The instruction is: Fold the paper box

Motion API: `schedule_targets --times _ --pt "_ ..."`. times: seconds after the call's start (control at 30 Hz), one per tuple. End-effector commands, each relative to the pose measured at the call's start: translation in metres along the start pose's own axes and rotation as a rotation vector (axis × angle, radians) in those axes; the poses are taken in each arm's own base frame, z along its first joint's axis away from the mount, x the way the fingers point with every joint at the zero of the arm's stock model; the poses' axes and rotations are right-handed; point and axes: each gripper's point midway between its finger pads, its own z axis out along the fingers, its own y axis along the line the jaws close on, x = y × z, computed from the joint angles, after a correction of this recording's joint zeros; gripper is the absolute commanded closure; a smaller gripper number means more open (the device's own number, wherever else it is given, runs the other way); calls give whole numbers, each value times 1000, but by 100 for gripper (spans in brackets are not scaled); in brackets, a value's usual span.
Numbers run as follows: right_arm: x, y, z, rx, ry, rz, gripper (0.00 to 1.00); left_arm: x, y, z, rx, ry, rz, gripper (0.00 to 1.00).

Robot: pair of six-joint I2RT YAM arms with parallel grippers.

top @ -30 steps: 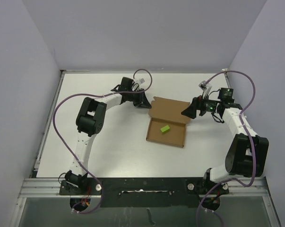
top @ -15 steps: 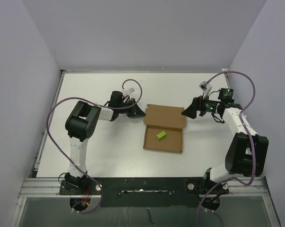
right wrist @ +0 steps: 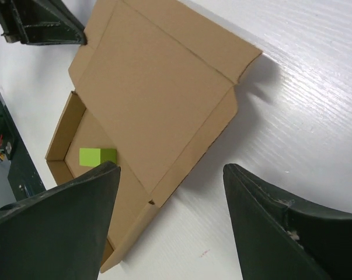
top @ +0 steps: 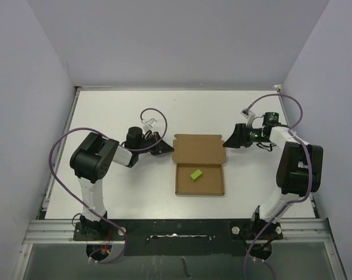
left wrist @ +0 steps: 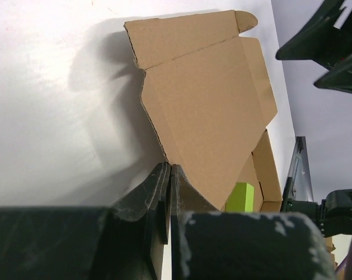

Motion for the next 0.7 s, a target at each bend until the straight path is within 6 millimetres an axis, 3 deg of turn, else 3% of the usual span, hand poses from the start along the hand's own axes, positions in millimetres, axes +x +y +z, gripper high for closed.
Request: schedule_targets --times 0.0,0.27,0.67 --pt "-8 -1 5 -34 9 48 30 -17 -29 -14 74 -86 113 100" --pt "0 -5 21 -70 48 132 39 -11 -36 -20 110 -104 149 100" --pt "2 0 31 -110 70 167 71 -11 -46 -25 141 -120 189 100"
